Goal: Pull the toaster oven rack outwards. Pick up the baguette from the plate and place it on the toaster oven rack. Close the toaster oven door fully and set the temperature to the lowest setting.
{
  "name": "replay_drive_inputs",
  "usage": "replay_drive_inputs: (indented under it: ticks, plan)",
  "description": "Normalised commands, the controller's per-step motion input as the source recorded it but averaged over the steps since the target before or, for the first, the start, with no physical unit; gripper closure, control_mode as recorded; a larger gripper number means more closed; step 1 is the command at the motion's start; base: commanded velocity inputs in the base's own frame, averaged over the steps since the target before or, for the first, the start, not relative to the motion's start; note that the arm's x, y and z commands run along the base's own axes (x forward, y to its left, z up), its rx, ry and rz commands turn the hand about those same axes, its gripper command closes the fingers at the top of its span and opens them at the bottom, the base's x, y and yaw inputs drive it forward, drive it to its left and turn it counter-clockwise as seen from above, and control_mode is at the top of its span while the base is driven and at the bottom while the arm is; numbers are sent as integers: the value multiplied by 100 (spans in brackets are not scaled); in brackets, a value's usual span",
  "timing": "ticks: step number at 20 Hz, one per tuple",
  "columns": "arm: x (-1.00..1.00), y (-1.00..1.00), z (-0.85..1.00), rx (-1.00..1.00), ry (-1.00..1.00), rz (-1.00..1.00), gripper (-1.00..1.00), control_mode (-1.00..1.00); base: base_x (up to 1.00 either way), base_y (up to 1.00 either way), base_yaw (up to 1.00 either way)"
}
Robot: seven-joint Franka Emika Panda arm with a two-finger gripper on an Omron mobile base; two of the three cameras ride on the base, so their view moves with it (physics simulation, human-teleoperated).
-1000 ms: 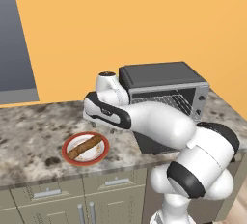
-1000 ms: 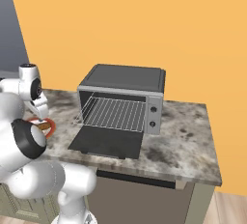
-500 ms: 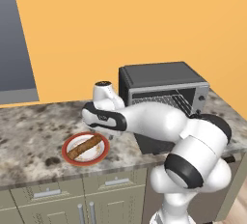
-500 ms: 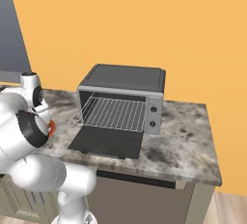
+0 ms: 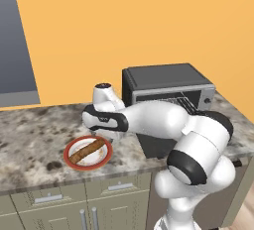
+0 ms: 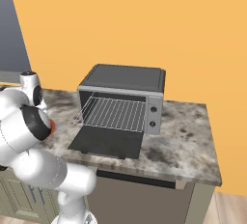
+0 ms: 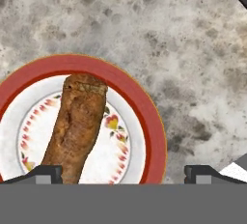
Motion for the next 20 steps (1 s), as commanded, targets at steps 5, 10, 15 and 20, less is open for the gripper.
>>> replay_drive_inputs:
  ticks: [5, 10, 15, 20]
  plan:
    - [22, 1, -15, 0, 0, -16, -100, -100, 0, 0, 0]
    - [28, 12, -37, 0, -3, -5, -100, -100, 0, 0, 0]
    - [7, 12, -36, 0, -2, 0, -100, -100, 0, 0, 0]
    - [0, 2, -14, 0, -2, 0, -100, -100, 0, 0, 0]
